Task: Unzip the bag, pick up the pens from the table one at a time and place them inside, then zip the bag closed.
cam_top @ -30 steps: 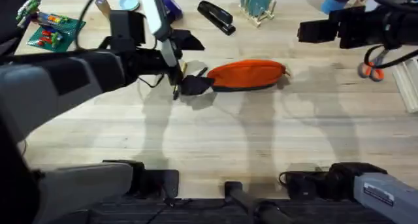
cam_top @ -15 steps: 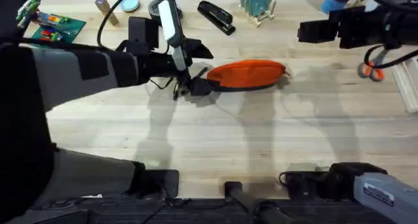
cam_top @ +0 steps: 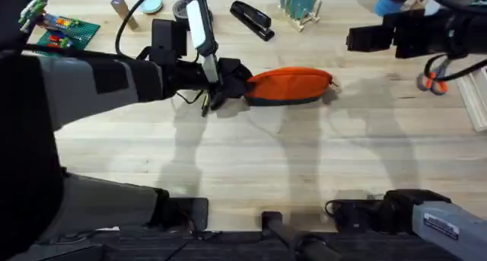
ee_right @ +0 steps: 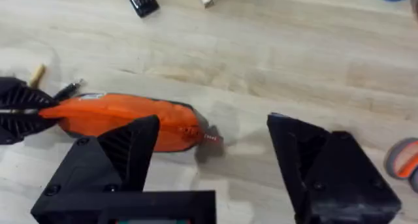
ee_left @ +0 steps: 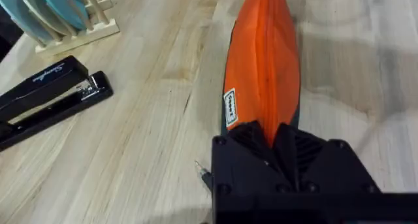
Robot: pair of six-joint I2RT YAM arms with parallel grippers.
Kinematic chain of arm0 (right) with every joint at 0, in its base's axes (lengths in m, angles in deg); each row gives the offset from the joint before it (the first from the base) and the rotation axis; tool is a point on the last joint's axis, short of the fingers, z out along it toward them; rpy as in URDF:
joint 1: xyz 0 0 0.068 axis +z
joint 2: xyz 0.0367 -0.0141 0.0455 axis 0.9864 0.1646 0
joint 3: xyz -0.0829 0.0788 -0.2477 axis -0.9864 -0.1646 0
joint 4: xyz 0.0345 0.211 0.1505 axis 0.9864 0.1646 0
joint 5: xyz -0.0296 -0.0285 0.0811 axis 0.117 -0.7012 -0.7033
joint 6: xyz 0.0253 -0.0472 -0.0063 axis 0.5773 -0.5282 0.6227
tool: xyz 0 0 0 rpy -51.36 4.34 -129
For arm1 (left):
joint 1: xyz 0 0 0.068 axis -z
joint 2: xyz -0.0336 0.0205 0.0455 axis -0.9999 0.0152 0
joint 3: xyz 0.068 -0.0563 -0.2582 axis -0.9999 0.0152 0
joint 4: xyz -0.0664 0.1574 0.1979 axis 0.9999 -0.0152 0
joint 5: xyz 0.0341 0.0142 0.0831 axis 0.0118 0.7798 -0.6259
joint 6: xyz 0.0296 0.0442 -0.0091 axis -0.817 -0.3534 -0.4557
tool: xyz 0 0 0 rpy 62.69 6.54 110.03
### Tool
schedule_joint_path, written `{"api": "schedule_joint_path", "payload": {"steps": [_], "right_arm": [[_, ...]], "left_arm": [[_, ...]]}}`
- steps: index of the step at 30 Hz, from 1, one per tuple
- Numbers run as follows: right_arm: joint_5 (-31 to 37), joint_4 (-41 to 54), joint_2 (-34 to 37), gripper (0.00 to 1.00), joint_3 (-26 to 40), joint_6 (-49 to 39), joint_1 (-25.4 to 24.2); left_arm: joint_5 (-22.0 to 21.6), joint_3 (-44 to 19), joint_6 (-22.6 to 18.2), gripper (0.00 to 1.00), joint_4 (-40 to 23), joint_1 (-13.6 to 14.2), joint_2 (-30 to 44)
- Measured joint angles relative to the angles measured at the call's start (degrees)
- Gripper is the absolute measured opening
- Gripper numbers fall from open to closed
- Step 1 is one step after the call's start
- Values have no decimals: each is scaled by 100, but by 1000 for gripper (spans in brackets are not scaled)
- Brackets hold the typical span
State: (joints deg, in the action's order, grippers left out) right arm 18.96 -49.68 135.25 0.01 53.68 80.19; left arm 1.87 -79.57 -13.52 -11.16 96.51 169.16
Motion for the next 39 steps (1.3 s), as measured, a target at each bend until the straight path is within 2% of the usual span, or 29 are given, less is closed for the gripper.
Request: {"api": "schedule_joint_path", "payload": {"steps": [6, 14, 19, 25, 29, 33, 36, 39], "right_arm": [[0, 436, 0, 996, 0, -174, 0], [-5, 1047, 0, 996, 0, -1189, -43], [-136, 1066, 0, 996, 33, -1601, -366], [-965, 1103, 0, 995, 429, -2060, -1208], [-1940, 1179, -2, 995, 654, -2510, -1898], [-2721, 1428, 0, 995, 664, -3109, -2301], [-2990, 1356, 7, 995, 664, -3589, -2482], [-2964, 1113, 53, 995, 667, -4350, -2591]], "left_arm": [[0, 0, 0, 44, 2, 0, 0], [-47, 0, -2, 44, 138, 0, 0], [-89, 0, 0, 43, 243, 0, 9], [-83, 0, -2, 43, 280, 0, 42], [-83, 0, -2, 43, 280, 0, 42], [-79, 0, -2, 43, 280, -2, 43], [-67, 0, -2, 44, 279, -2, 42], [-61, 0, -2, 43, 278, 0, 42]]}}
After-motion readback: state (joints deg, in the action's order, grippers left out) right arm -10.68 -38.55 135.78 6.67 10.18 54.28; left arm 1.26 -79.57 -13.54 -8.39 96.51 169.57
